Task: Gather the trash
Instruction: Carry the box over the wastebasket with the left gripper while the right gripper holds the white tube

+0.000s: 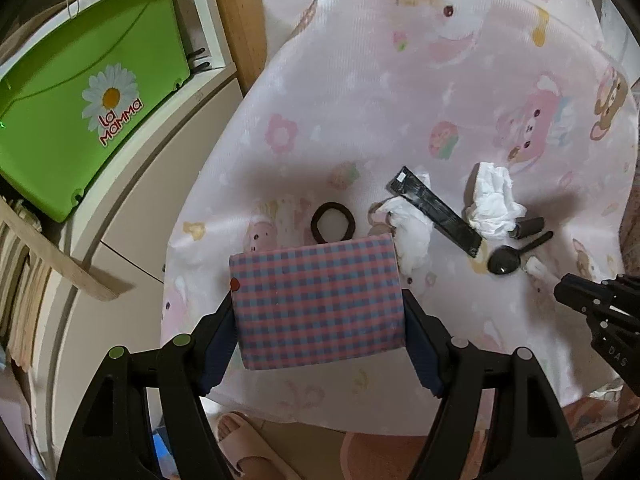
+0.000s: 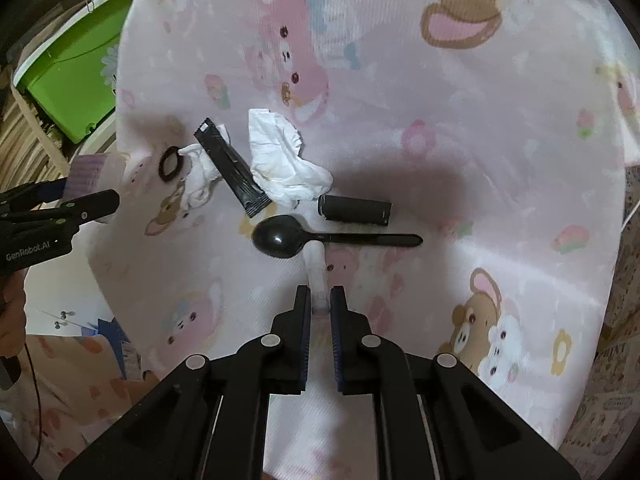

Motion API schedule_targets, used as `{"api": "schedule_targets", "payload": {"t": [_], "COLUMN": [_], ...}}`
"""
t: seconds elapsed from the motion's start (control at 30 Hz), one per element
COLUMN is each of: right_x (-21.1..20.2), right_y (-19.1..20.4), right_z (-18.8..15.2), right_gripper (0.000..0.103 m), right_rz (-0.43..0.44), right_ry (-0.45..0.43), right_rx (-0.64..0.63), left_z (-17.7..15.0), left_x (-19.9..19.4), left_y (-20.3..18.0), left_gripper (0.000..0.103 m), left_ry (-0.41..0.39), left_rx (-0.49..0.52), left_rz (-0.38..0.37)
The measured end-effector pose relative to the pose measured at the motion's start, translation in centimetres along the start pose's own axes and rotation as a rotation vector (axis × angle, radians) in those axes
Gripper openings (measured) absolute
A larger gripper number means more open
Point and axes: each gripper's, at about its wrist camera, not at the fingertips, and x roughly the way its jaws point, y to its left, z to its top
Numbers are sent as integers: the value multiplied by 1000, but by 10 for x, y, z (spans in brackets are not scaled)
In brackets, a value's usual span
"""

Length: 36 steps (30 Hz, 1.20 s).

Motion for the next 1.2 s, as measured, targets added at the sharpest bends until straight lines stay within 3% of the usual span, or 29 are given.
{"api": "schedule_targets", "payload": {"t": [0.17, 0.37, 0.8, 1.0, 1.2], "right_x": [-22, -34, -43, -58, -71], "right_y": [19, 14, 42, 60, 82], "right_z": [7, -1, -28, -42, -61], "right_gripper": [10, 10, 10, 10, 10], "right_rz": [-45, -37, 8, 69, 91], "right_ry": [-121, -145, -122, -131, -98], "right_rx": [8, 51, 25, 7, -29], "left_z": [-7, -13, -69, -85, -98], "left_x": [-21, -30, -32, -44, -46], "left_y": [6, 15, 18, 16, -1], "left_gripper": [73, 73, 73, 73, 72], "left_ry": [-28, -33, 25, 40, 74], "left_rx": [-26, -79, -96, -99, -63], "left_rz": [-40, -56, -49, -48, -90]}}
